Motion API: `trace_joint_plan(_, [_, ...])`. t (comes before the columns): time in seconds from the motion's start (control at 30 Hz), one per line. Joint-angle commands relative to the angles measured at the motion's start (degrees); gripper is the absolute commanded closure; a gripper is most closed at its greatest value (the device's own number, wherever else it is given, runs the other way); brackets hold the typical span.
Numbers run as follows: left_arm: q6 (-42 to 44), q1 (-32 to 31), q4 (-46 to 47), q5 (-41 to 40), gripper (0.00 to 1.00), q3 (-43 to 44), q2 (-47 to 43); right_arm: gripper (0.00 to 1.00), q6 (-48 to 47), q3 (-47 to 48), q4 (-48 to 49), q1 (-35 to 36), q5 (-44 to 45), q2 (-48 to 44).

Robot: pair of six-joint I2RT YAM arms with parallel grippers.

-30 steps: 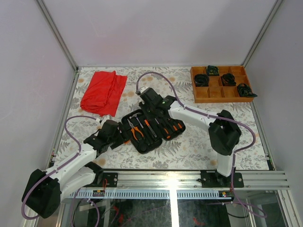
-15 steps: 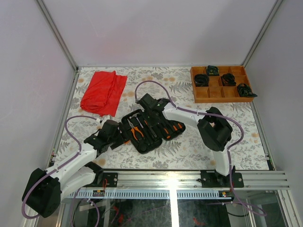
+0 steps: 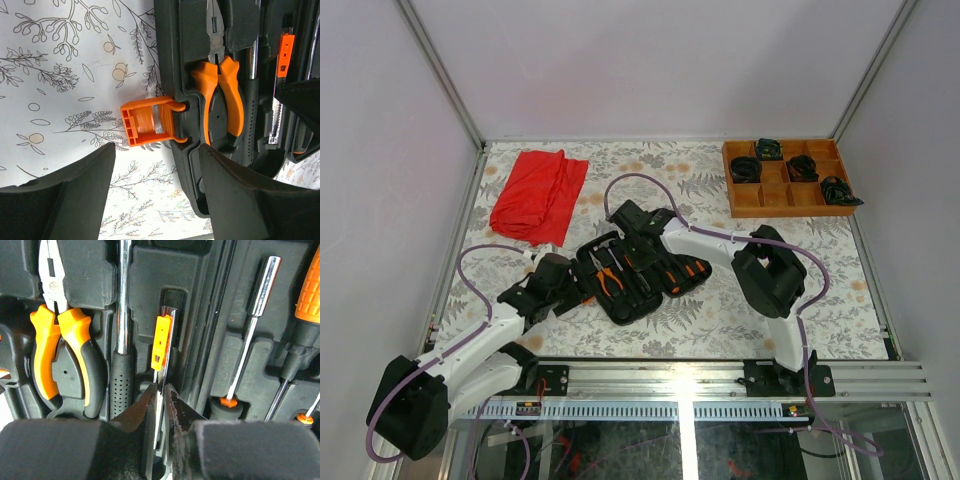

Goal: Sort the tools into containers
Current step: Adjust the screwdriver in the storage box.

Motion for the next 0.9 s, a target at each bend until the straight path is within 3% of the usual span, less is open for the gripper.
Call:
trace_joint_plan(0.0, [1.08, 0.42, 2.43, 0.07, 0.34, 0.86, -0.03, 0.86, -0.99, 0.78, -2.73, -0.14, -0.44, 2.09])
trace_joint_plan(0.6, [1.34, 0.49, 3.36, 0.43, 0.34, 0.65, 0.94, 0.94, -1.32, -5.92, -4.02, -0.14, -2.71, 5.59])
trace_joint_plan(0.87, [2.0, 0.91, 2.66, 0.25, 0.34, 1.49, 0.93, 0.71, -1.07, -2.8, -1.28, -0.14, 0.63, -6.51])
